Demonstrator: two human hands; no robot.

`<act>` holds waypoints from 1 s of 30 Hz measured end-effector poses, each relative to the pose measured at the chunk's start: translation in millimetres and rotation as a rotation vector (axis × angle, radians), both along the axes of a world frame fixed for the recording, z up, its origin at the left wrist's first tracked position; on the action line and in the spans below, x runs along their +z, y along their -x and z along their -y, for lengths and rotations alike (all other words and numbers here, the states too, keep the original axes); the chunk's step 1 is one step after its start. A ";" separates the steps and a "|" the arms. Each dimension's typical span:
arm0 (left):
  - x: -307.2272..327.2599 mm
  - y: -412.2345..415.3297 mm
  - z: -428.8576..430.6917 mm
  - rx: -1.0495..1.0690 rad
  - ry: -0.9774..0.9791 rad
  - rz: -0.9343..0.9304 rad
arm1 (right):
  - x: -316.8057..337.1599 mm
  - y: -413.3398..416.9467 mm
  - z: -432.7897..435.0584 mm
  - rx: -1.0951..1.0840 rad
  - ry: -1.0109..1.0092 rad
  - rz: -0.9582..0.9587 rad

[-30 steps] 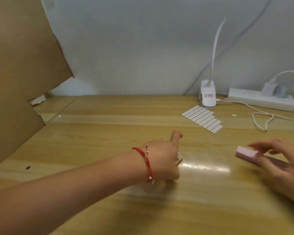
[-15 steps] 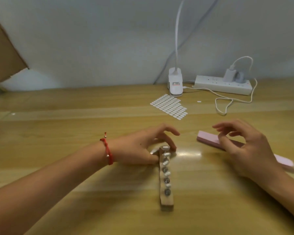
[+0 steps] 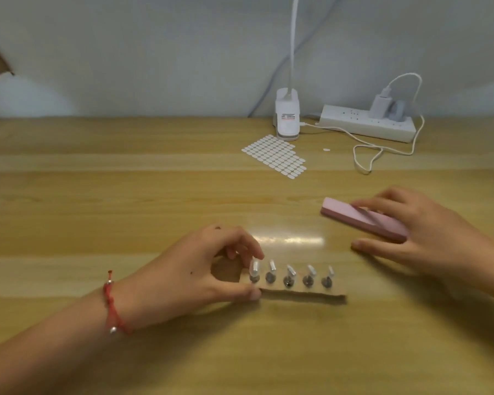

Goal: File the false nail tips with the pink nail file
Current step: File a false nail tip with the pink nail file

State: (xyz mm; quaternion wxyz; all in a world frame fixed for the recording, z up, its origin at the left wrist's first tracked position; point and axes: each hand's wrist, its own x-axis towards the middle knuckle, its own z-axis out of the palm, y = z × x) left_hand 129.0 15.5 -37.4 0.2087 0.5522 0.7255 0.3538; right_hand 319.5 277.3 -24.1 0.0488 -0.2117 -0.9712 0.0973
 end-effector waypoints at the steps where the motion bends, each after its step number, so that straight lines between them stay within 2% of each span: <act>1: -0.6 -1.6 2.3 -0.005 -0.018 0.003 | -1.9 -2.2 1.2 -0.005 -0.011 -0.012; 7: -2.2 -8.6 9.6 0.013 -0.100 0.040 | -9.2 -6.0 9.7 0.013 0.009 -0.156; 10: -3.8 -15.4 9.4 -0.015 -0.182 -0.101 | -14.0 -7.4 11.7 0.029 0.014 -0.269; 13: -2.0 -19.2 11.1 -0.045 -0.310 -0.427 | -16.8 -5.7 11.9 0.068 -0.017 -0.411; 15: -1.6 -20.3 12.6 -0.034 -0.380 -0.492 | -16.7 -5.0 12.0 0.089 -0.023 -0.463; 16: -0.3 -21.2 13.9 0.000 -0.413 -0.429 | -15.7 -4.9 12.8 0.103 -0.017 -0.482; 19: 7.6 -20.8 17.7 0.160 -0.484 -0.080 | -7.8 -6.2 15.8 0.146 0.004 -0.563; 23: 14.2 -23.4 11.2 0.327 -0.471 0.225 | 12.3 -2.0 35.4 0.332 -0.074 -0.640; 26: 11.9 -34.6 1.0 0.290 -0.483 0.308 | 20.6 5.0 65.3 0.495 -0.069 -0.674; 30: 2.5 -46.2 -3.3 0.206 -0.511 0.229 | 14.9 12.6 84.4 0.574 -0.105 -0.700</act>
